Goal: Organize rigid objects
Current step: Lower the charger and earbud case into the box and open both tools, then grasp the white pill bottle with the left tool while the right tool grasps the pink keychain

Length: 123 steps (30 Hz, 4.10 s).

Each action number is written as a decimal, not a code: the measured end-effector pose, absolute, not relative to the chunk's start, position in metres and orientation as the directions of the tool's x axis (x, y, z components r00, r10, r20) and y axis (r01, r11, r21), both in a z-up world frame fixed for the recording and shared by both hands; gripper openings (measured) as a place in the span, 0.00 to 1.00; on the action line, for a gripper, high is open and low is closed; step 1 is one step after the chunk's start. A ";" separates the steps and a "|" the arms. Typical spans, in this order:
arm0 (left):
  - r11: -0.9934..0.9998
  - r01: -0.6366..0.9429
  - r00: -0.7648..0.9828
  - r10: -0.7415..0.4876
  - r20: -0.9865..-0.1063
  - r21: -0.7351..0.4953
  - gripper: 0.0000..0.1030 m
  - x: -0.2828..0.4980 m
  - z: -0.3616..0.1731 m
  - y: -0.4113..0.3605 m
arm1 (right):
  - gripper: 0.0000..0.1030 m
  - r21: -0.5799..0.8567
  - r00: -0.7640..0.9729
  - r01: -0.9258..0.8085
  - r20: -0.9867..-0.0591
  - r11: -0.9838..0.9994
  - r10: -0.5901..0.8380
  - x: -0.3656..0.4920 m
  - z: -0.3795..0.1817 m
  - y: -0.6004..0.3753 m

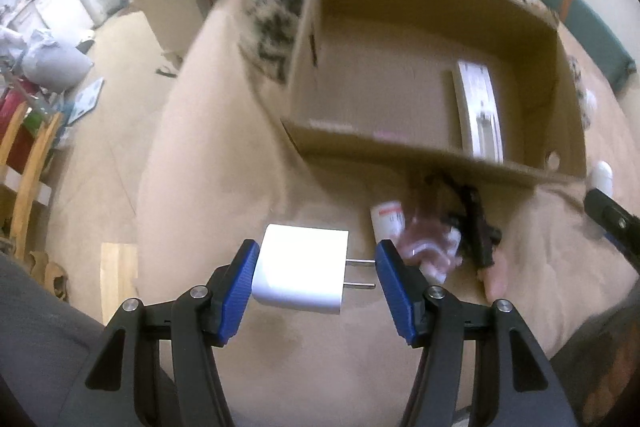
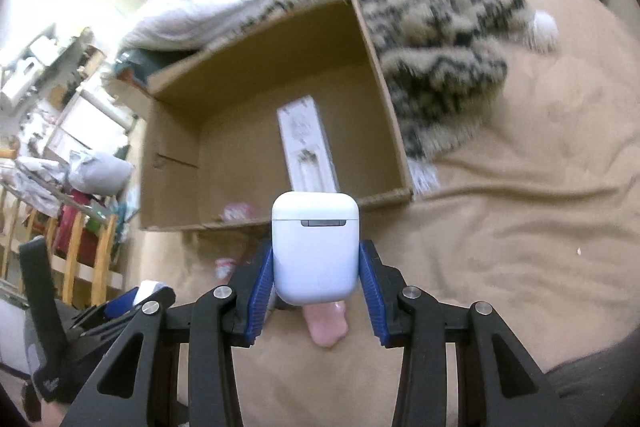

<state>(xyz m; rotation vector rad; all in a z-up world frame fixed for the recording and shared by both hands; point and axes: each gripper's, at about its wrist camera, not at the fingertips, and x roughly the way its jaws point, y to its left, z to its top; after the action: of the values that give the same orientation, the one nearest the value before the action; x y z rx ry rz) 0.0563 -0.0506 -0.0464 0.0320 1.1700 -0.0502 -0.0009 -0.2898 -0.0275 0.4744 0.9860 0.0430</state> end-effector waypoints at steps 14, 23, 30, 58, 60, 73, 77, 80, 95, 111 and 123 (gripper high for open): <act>0.998 0.040 0.479 -0.055 -0.876 -0.041 0.55 0.092 0.002 -0.035 | 0.42 0.397 0.678 0.104 -0.699 0.912 0.227 0.022 0.011 -0.304; 0.995 0.097 0.537 -0.066 -0.841 -0.016 0.55 0.136 0.020 -0.056 | 0.42 0.321 0.689 0.059 -0.698 0.945 0.193 0.063 0.016 -0.303; 0.991 0.136 0.538 -0.085 -0.839 -0.014 0.55 0.168 0.010 -0.077 | 0.42 0.324 0.659 0.081 -0.727 0.942 0.193 0.093 -0.001 -0.309; 0.969 0.245 0.465 -0.119 -0.877 -0.002 0.55 0.178 -0.056 -0.106 | 0.42 0.291 0.444 0.111 -0.870 0.950 0.215 0.107 -0.070 -0.289; 0.966 0.257 0.465 -0.135 -0.875 -0.012 0.61 0.178 -0.053 -0.108 | 0.42 0.286 0.441 0.109 -0.872 0.952 0.211 0.109 -0.070 -0.288; 0.976 0.219 0.463 -0.109 -0.879 -0.006 0.65 0.176 -0.053 -0.099 | 0.64 0.364 0.490 0.127 -0.832 0.922 0.261 0.109 -0.057 -0.297; 0.977 0.215 0.477 -0.104 -0.873 0.001 0.65 0.174 -0.049 -0.097 | 0.69 0.376 0.503 0.128 -0.822 0.918 0.267 0.109 -0.054 -0.297; 0.977 0.212 0.484 -0.098 -0.870 0.007 0.65 0.174 -0.046 -0.095 | 0.69 0.381 0.507 0.131 -0.819 0.915 0.268 0.108 -0.052 -0.298; 0.978 0.200 0.537 -0.062 -0.841 0.055 0.65 0.145 -0.015 -0.078 | 0.69 0.380 0.558 0.148 -0.795 0.913 0.240 0.084 -0.032 -0.306; 0.995 0.097 0.521 -0.031 -0.853 0.023 0.65 0.112 -0.005 -0.027 | 0.69 0.406 0.549 0.125 -0.788 0.905 0.278 0.047 -0.024 -0.303; 1.000 0.028 0.388 -0.020 -0.922 -0.010 0.65 0.096 -0.043 -0.016 | 0.69 0.457 0.471 0.152 -0.813 0.877 0.342 0.018 -0.042 -0.288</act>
<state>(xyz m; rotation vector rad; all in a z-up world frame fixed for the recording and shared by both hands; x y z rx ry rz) 0.0956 -0.0161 -0.0430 0.0071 1.1723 -0.0305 0.0176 -0.2885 -0.0418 0.5139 1.0875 0.1232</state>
